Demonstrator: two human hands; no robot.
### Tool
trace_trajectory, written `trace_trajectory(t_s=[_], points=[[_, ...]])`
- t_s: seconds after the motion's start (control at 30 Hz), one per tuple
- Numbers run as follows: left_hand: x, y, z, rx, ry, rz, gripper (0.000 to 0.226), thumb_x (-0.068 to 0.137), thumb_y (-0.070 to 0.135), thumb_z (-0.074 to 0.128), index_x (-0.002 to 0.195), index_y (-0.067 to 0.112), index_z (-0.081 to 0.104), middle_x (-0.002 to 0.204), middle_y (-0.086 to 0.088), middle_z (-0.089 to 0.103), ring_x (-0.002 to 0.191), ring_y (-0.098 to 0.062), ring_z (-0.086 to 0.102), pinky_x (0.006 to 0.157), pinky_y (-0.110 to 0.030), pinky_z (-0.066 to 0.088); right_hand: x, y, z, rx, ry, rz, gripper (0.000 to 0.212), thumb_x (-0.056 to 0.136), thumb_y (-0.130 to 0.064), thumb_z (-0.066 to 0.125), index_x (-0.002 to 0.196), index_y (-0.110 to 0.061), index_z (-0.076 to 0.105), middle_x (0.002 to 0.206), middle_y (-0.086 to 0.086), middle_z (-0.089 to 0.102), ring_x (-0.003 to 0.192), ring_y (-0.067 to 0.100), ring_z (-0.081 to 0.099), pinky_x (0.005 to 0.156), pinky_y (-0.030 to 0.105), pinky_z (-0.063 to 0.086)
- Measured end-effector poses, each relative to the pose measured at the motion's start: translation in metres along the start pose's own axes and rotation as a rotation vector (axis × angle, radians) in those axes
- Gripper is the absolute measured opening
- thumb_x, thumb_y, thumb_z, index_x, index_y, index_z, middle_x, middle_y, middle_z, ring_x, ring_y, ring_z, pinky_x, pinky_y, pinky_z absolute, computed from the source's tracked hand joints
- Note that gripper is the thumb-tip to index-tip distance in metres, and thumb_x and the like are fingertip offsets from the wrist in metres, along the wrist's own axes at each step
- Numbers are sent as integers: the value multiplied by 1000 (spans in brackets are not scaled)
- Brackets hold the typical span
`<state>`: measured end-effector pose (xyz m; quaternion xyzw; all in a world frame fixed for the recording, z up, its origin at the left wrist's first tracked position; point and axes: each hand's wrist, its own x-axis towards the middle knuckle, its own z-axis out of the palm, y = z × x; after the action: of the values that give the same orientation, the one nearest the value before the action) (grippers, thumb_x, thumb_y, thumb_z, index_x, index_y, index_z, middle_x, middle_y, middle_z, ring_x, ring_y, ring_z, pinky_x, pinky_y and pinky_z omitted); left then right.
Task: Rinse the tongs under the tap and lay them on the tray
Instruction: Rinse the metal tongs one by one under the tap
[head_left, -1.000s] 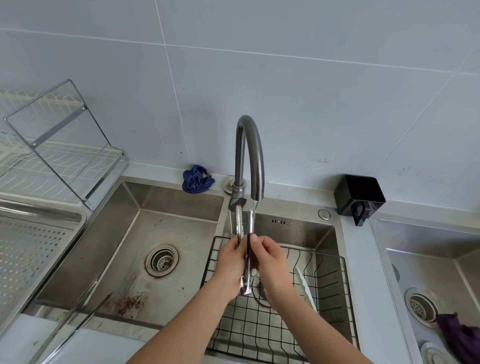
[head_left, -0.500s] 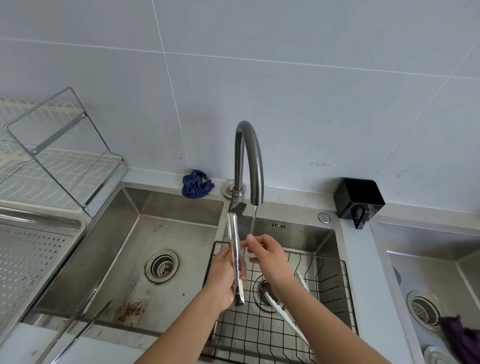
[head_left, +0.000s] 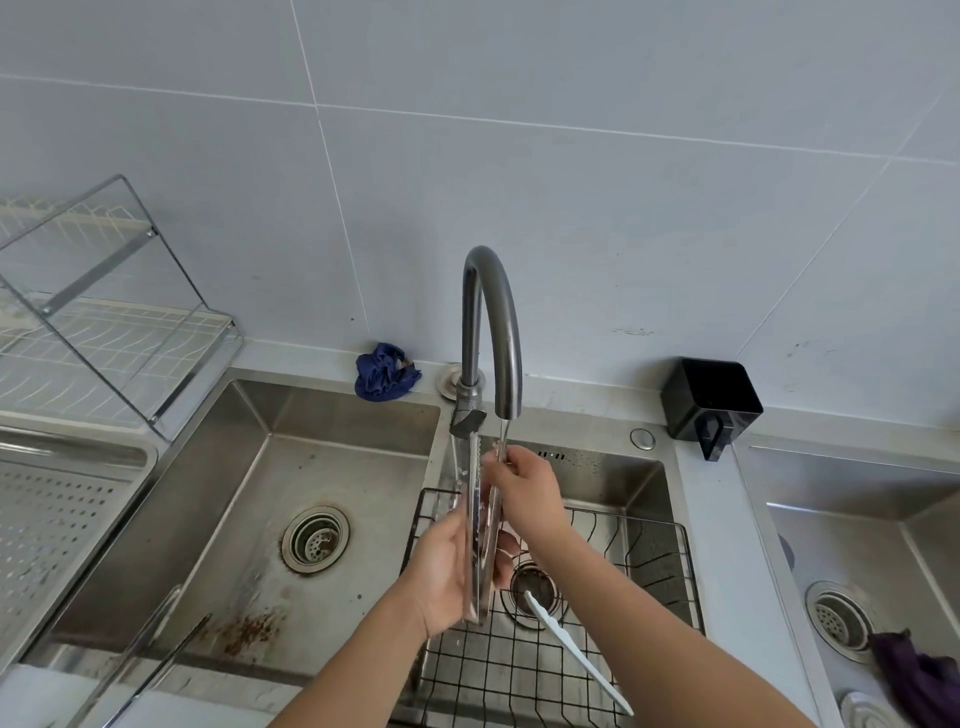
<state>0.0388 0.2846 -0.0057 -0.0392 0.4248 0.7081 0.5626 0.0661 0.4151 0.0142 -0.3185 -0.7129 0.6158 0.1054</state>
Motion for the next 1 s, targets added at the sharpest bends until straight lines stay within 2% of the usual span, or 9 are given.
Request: trace_trajectory(t_s=[0.1, 0.2, 0.27, 0.4, 0.53, 0.63, 0.73, 0.9, 1.0], points=[[-2, -2, -8, 132, -37, 83, 83, 94, 76, 30, 119, 6, 68, 96, -20, 68, 74, -30, 61, 67, -39, 47, -1, 2, -5, -86, 103, -32, 31, 101, -23, 57, 72, -16, 59, 50, -18, 60, 40, -1, 49, 44, 12, 36], [-12, -6, -9, 317, 51, 171, 67, 80, 67, 68, 114, 10, 70, 95, -16, 69, 69, -23, 60, 58, -34, 45, -8, 9, 0, -82, 56, -31, 35, 102, -27, 58, 70, -14, 55, 52, -14, 53, 48, 3, 44, 50, 20, 38], [-17, -11, -10, 317, 112, 199, 64, 74, 56, 79, 116, 9, 68, 94, -15, 70, 65, -22, 60, 53, -31, 42, -11, 11, 2, -15, 13, -34, 30, 102, -25, 58, 75, -13, 61, 58, -10, 57, 53, 7, 50, 54, 25, 43], [-27, -17, -10, 298, 173, 223, 55, 85, 47, 63, 123, 8, 62, 98, -16, 73, 63, -24, 58, 50, -29, 41, -9, 1, 3, 162, 13, -9, 23, 103, -32, 58, 93, -17, 72, 73, -1, 77, 63, 10, 71, 55, 20, 53], [-34, -18, -13, 355, 205, 234, 53, 85, 48, 63, 120, 7, 62, 106, -19, 73, 67, -25, 60, 53, -31, 42, -2, 1, 8, 89, 68, -9, 30, 103, -26, 59, 77, -15, 70, 59, -6, 71, 55, 5, 67, 54, 24, 53], [-37, -17, -16, 377, 222, 235, 52, 86, 48, 63, 119, 7, 64, 106, -20, 73, 69, -26, 63, 53, -31, 45, -5, 8, 9, 74, 19, 3, 22, 101, -15, 59, 85, -13, 74, 68, -2, 75, 62, 11, 70, 62, 33, 61], [-38, -17, -17, 375, 227, 222, 49, 88, 48, 62, 122, 13, 67, 107, -20, 73, 70, -27, 64, 53, -31, 46, -11, 15, 9, 96, -37, 14, 19, 98, -6, 56, 92, -11, 74, 73, 1, 77, 67, 14, 73, 62, 27, 60], [-39, -16, -12, 421, 220, 225, 36, 99, 41, 56, 126, 19, 67, 108, -12, 75, 75, -26, 66, 53, -29, 47, -6, 15, 5, 96, 31, 23, 30, 103, -18, 56, 79, -12, 74, 63, 2, 71, 58, 18, 68, 57, 32, 60], [-39, -12, -8, 408, 226, 232, 34, 101, 38, 54, 125, 19, 68, 105, -13, 76, 73, -28, 66, 48, -28, 44, -5, 15, 7, 104, -1, 20, 20, 97, -9, 57, 86, -11, 74, 66, -1, 71, 63, 15, 68, 65, 35, 63]])
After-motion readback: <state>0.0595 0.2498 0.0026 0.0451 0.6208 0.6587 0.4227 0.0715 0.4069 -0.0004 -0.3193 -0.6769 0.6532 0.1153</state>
